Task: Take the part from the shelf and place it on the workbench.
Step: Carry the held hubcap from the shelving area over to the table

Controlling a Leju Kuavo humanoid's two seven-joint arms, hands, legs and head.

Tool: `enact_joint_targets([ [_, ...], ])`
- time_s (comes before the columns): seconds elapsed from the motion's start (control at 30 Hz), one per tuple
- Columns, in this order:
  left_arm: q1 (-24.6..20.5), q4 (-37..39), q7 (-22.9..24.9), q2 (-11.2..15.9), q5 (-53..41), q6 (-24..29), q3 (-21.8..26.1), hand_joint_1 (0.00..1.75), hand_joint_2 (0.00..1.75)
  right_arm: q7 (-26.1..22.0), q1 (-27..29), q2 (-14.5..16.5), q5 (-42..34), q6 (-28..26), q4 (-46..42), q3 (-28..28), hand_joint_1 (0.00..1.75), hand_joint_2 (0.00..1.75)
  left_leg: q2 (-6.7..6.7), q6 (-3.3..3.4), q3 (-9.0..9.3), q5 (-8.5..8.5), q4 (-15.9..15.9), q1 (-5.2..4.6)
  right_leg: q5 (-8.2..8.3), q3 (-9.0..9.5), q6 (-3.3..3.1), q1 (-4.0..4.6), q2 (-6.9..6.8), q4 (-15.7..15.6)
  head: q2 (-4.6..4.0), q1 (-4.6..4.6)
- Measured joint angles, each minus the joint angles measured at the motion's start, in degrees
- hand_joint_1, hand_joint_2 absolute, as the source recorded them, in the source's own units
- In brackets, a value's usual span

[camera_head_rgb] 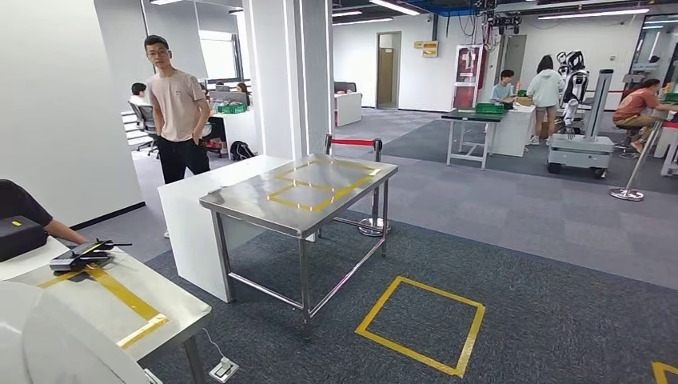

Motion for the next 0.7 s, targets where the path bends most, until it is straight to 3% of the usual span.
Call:
enact_joint_targets([
  [0.03,-0.74,0.41,0.04,0.21,-0.01,0.03,-0.03,1.75,1.75,0.05,0.0,0.1,0.05,0.01,-0.01,0.0,0.0,0.0,1.81,-0.17,-1.07,-1.4,2.12,-0.1,0.22,-0.05,-0.38,-0.08,-0.81,-0.25,-0.01,-0.08],
  [0.1,-1.96,1.18,0.15,0.51,-0.01,0.25,-0.08,1.75,1.75,0.16,0.13,0.13,0.09,0.01,-0.01,0.0,0.0,0.0,5.17,-0.46,-4.19,-5.55,9.52,-0.19,0.29,-0.24,-0.76,0.15,-2.37,-0.31,0.0,-0.21],
  [0.17,-2.33,1.8,0.3,0.77,0.07,0.5,-0.1,1.75,1.75,0.43,0.22,0.13,0.1,-0.01,-0.01,0.0,0.0,0.0,6.08,-0.69,-6.11,-7.64,15.03,-0.15,0.28,-0.37,-0.82,0.3,-3.95,-0.29,0.0,-0.22],
  [0.2,-2.4,2.04,0.38,0.91,0.15,0.58,-0.1,1.75,1.75,0.61,0.22,0.13,0.1,-0.02,-0.01,0.0,0.0,0.0,6.27,-0.7,-5.53,-7.07,14.74,-0.15,0.27,-0.37,-0.82,0.32,-4.7,-0.27,0.01,-0.23],
  [0.23,-2.53,2.2,0.44,1.05,0.24,0.63,-0.1,1.75,1.75,0.81,0.18,0.14,0.11,-0.02,-0.01,0.0,0.0,0.0,6.69,-0.66,-3.73,-5.57,12.0,-0.16,0.23,-0.31,-0.79,0.33,-5.44,-0.24,0.0,-0.23],
  [0.3,-3.06,2.35,0.46,1.29,0.4,0.86,-0.1,1.75,1.75,1.09,0.1,0.17,0.11,-0.02,-0.01,0.0,0.0,0.0,9.41,-0.2,1.13,-2.56,3.74,-0.44,0.0,-0.1,-0.51,0.57,-6.87,-0.02,0.0,-0.26],
  [0.37,-3.59,2.35,0.49,1.44,0.51,1.08,-0.1,1.75,1.75,1.22,0.0,0.2,0.11,-0.02,-0.01,0.0,0.0,0.0,11.29,0.69,3.54,-1.48,-0.87,-0.78,-0.23,0.05,-0.05,0.93,-8.11,0.2,0.0,-0.23],
  [0.43,-3.76,2.35,0.53,1.56,0.62,1.21,-0.09,1.75,1.75,1.26,-0.13,0.2,0.11,-0.02,-0.01,0.0,0.0,0.0,10.17,1.5,3.22,-1.35,-1.18,-0.85,-0.34,0.22,0.4,1.06,-9.45,0.18,0.01,-0.17],
  [0.47,-3.79,2.33,0.54,1.61,0.66,1.26,-0.08,1.75,1.75,1.27,-0.19,0.2,0.12,-0.02,-0.01,0.0,0.0,0.0,9.44,1.81,3.14,-1.2,-1.29,-0.72,-0.58,0.31,0.74,0.96,-9.42,0.38,0.01,-0.15],
  [0.53,-4.09,2.27,0.57,1.61,0.78,1.28,-0.07,1.75,1.75,1.25,-0.24,0.25,0.14,0.01,-0.01,0.0,0.0,0.0,7.99,2.51,3.14,-0.77,-1.55,-0.33,-2.67,-0.66,1.56,0.63,-6.36,3.23,0.01,-0.08],
  [0.6,-4.4,2.25,0.67,1.5,0.86,1.29,-0.07,1.75,1.75,1.2,-0.11,0.3,0.18,0.05,-0.01,0.0,0.0,0.0,6.57,2.92,2.88,-0.44,-1.57,-0.12,-6.41,-3.91,2.14,0.21,-2.29,10.4,0.0,0.0],
  [0.63,-4.45,2.28,0.74,1.41,0.85,1.29,-0.08,1.75,1.75,1.16,-0.01,0.31,0.2,0.07,-0.01,0.0,0.0,0.0,5.76,2.96,2.7,-0.35,-1.52,-0.1,-7.85,-5.76,2.27,0.1,-1.48,14.14,0.0,0.04],
  [0.67,-4.46,2.29,0.78,1.34,0.81,1.29,-0.08,1.75,1.75,1.09,0.08,0.31,0.21,0.08,-0.01,0.0,0.0,0.0,4.86,2.94,2.54,-0.27,-1.44,-0.09,-8.28,-7.01,2.33,0.04,-1.19,16.46,0.01,0.06],
  [0.7,-4.47,2.3,0.81,1.29,0.69,1.29,-0.08,1.75,1.75,0.98,0.14,0.32,0.22,0.09,-0.01,0.0,0.0,0.0,3.95,2.86,2.43,-0.2,-1.32,-0.06,-7.54,-7.22,2.31,-0.01,-1.06,16.59,0.01,0.08],
])
